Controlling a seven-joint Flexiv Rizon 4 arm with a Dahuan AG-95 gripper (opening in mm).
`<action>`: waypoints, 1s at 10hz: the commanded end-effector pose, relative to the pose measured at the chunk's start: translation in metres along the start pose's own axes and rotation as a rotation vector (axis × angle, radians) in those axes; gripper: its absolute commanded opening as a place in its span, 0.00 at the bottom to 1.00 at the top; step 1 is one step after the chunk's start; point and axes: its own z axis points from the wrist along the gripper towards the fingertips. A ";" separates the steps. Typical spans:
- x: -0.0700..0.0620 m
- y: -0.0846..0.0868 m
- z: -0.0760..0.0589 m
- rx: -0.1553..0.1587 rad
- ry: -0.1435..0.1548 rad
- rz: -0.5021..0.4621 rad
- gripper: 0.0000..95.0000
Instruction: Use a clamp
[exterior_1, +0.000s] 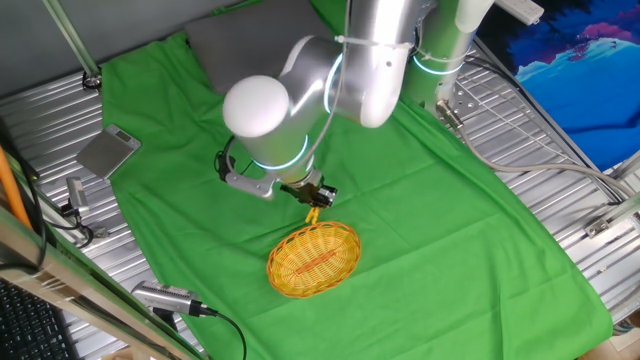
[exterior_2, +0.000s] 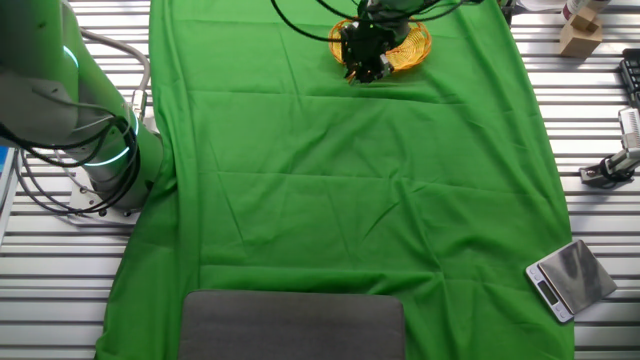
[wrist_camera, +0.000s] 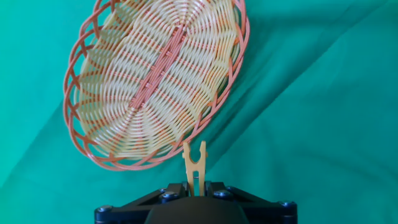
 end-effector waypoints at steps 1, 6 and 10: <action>-0.002 -0.002 -0.002 0.025 0.003 -0.007 0.00; -0.004 -0.004 -0.004 0.124 0.008 -0.067 0.00; -0.009 -0.008 -0.008 0.173 0.018 -0.091 0.00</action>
